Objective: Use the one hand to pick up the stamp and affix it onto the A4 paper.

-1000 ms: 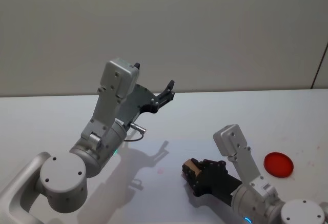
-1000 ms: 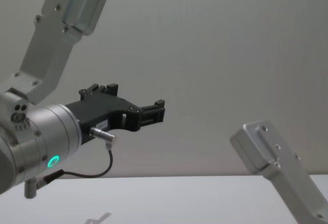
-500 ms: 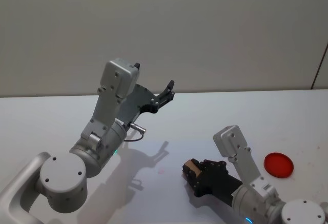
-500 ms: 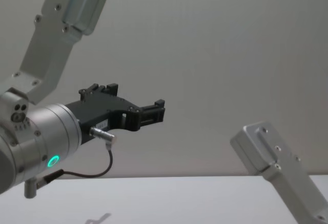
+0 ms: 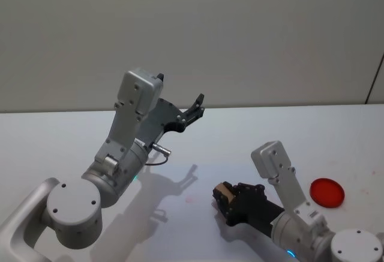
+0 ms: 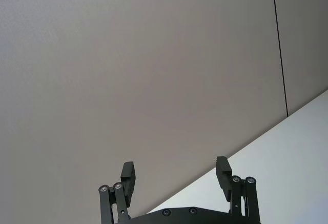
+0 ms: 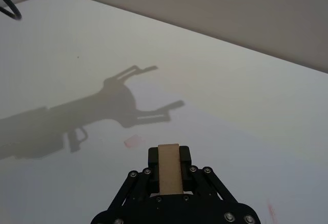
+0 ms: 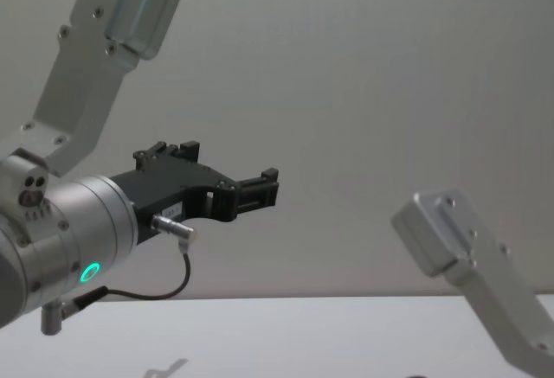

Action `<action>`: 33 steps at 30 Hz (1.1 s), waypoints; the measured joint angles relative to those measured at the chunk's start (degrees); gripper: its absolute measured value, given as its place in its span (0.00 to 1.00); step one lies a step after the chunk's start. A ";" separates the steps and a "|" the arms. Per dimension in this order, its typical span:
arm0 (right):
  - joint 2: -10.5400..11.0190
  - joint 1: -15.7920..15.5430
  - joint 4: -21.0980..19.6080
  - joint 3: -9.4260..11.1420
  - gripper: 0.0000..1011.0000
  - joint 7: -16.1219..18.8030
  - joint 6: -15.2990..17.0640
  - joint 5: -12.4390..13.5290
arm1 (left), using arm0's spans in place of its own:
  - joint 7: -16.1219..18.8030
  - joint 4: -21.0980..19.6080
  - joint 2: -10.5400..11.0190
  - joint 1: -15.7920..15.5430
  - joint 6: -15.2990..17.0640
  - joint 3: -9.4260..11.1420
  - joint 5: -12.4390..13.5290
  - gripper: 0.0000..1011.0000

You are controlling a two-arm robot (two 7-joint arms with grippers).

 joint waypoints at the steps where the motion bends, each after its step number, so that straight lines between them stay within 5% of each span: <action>1: -0.03 0.00 -0.17 0.00 0.21 -0.02 0.07 0.16 | 0.00 0.00 0.00 0.00 0.00 0.00 0.00 0.99; 20: -0.37 -0.12 -6.87 0.51 0.21 -0.66 1.77 5.32 | 0.00 0.00 0.00 0.00 0.00 0.00 0.00 0.99; 33: 2.97 -1.29 -9.99 3.01 0.21 -0.39 1.83 8.29 | 0.00 0.00 0.00 0.00 0.00 0.00 0.00 0.99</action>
